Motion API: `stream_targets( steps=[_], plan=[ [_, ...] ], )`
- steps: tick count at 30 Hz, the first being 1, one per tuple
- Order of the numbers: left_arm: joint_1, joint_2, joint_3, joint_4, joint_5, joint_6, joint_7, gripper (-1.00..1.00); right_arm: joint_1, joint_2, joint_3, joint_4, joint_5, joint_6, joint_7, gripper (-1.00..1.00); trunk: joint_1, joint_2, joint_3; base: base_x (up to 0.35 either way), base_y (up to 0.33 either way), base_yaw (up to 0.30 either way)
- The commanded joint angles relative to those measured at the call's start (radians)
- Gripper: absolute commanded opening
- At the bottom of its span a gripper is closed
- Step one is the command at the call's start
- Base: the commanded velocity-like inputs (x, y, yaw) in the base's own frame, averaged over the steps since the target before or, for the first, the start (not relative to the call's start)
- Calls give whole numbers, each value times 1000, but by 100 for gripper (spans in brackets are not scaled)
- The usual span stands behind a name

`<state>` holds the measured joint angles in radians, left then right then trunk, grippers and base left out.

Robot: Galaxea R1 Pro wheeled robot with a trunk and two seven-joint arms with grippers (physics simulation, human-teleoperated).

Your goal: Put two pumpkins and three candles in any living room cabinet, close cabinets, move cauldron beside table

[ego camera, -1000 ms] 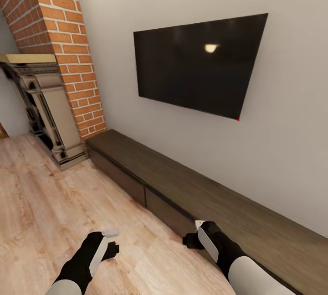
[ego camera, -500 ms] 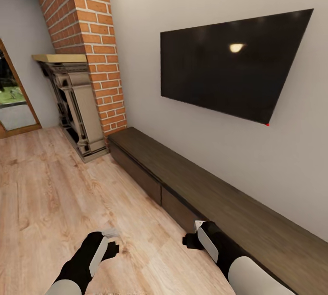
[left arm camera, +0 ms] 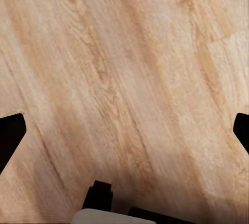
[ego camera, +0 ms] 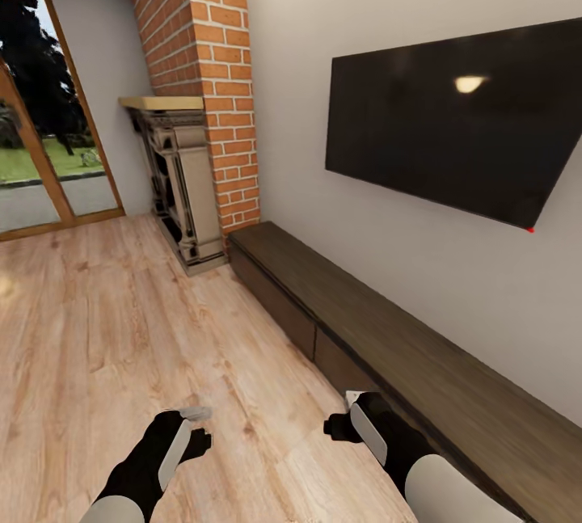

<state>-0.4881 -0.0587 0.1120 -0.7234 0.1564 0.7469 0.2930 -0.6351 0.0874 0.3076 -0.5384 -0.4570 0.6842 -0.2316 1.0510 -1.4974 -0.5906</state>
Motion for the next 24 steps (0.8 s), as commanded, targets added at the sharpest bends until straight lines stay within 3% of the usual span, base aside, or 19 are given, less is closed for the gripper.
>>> stream_targets(
  steps=[1,7,24],
  plan=[
    [0,0,0,0,0,0,0,100,0,0,0,0,0,0,0,100,0,0,0,-283,0,286],
    [0,0,0,0,0,-1,0,100,0,0,-1,0,0,0,0,100,0,0,0,-181,0,286],
    [0,-1,-1,0,0,-1,0,100,0,2,0,2,5,0,0,100,0,0,0,-6,0,286]
  ],
)
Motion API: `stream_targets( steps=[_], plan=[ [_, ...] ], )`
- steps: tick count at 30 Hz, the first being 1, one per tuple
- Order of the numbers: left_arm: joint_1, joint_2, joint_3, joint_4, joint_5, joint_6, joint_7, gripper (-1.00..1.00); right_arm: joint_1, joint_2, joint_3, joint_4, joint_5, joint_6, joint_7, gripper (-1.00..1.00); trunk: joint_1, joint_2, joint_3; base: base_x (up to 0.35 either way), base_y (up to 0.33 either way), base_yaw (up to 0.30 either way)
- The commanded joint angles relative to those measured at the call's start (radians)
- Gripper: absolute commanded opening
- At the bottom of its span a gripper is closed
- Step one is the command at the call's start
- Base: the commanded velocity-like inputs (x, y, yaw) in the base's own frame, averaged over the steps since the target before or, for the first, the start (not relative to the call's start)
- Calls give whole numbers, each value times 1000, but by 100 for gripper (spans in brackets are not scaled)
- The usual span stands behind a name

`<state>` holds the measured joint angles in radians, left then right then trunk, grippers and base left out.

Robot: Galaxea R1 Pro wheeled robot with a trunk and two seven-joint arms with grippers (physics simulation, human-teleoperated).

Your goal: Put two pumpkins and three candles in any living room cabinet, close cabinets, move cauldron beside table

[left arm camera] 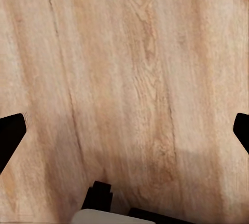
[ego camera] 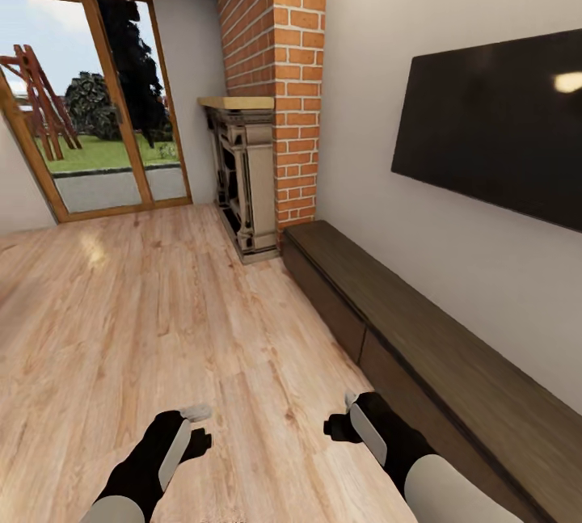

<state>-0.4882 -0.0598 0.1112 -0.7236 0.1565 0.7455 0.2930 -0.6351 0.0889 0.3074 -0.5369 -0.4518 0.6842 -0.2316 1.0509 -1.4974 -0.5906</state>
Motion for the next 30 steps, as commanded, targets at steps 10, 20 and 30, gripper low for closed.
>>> stream_targets(
  steps=[10,20,30],
  plan=[
    [0,0,0,0,0,0,0,100,0,2,1,0,1,0,0,100,0,0,0,0,0,286],
    [-1,0,0,0,0,0,0,100,0,4,1,0,1,0,0,100,0,0,0,0,0,286],
    [0,0,-1,0,0,0,0,100,0,5,1,0,1,0,0,100,0,0,0,0,0,286]
  ],
)
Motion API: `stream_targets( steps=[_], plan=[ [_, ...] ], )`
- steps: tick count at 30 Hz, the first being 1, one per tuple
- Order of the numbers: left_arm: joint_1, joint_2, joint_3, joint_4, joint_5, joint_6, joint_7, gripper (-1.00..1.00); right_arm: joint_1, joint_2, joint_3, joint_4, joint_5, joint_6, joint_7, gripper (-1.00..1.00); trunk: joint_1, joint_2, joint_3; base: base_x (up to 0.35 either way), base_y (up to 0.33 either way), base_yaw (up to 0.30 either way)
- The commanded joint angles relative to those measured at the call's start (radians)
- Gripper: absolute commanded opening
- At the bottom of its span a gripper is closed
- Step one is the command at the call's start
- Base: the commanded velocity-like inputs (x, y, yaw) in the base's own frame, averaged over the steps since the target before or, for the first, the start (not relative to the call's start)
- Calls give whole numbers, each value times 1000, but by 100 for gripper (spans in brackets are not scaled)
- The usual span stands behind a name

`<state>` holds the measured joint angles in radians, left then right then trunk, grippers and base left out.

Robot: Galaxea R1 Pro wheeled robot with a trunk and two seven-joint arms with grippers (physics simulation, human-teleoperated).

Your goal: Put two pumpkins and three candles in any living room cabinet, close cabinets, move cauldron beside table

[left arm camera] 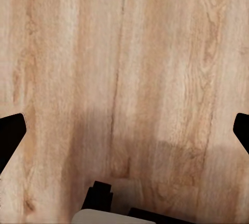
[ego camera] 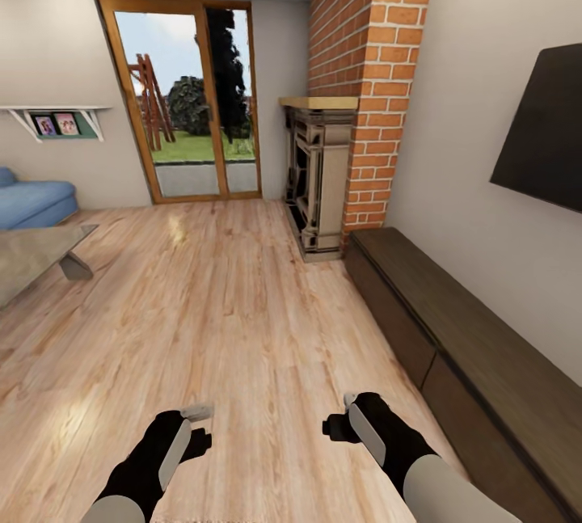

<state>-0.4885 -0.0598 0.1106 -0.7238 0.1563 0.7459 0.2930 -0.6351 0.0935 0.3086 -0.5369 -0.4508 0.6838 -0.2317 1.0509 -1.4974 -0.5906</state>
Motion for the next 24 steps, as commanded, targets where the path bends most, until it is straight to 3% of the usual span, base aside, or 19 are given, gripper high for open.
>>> stream_targets(
  steps=[1,24],
  plan=[
    [0,0,0,0,0,0,0,100,0,0,0,0,0,0,0,100,0,0,0,0,0,286],
    [0,-1,0,0,-1,0,-1,100,0,0,0,0,0,-1,0,100,0,0,-7,0,0,286]
  ],
)
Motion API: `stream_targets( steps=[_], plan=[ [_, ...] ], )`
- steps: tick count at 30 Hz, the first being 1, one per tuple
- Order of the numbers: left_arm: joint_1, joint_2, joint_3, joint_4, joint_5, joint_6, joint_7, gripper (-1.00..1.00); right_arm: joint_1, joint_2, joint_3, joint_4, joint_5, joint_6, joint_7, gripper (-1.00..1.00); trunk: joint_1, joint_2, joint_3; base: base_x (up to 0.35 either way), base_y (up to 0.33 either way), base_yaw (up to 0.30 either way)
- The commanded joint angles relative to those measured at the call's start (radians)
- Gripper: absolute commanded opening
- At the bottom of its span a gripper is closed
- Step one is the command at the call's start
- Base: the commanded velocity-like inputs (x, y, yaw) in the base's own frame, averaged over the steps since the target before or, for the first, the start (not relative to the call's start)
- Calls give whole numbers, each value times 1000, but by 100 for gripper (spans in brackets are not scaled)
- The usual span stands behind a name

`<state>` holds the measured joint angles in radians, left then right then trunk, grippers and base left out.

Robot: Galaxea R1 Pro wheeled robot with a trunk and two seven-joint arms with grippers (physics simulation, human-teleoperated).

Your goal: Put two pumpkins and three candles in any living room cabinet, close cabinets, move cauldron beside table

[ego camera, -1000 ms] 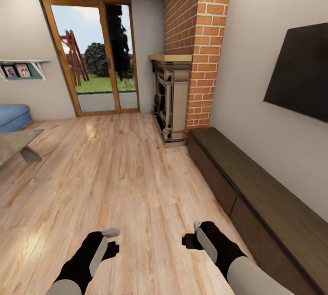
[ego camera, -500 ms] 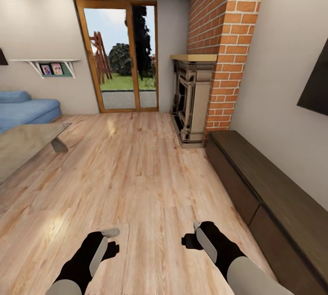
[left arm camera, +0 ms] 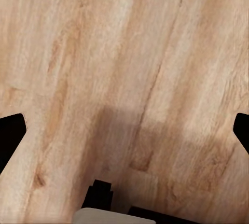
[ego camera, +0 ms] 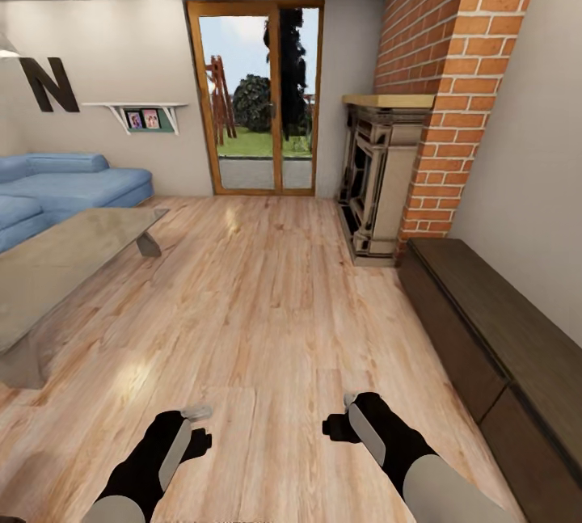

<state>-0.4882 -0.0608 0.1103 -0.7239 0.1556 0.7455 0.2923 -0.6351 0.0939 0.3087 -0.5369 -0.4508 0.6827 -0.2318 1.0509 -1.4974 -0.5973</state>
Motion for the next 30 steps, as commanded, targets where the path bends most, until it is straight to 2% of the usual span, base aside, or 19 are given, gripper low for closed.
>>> stream_targets(
  steps=[1,30],
  plan=[
    [0,0,0,0,0,0,0,100,0,0,0,0,0,0,0,100,0,0,0,0,0,286],
    [0,1,2,0,0,0,-2,100,0,2,1,0,0,0,0,100,0,0,-11,0,0,286]
  ],
)
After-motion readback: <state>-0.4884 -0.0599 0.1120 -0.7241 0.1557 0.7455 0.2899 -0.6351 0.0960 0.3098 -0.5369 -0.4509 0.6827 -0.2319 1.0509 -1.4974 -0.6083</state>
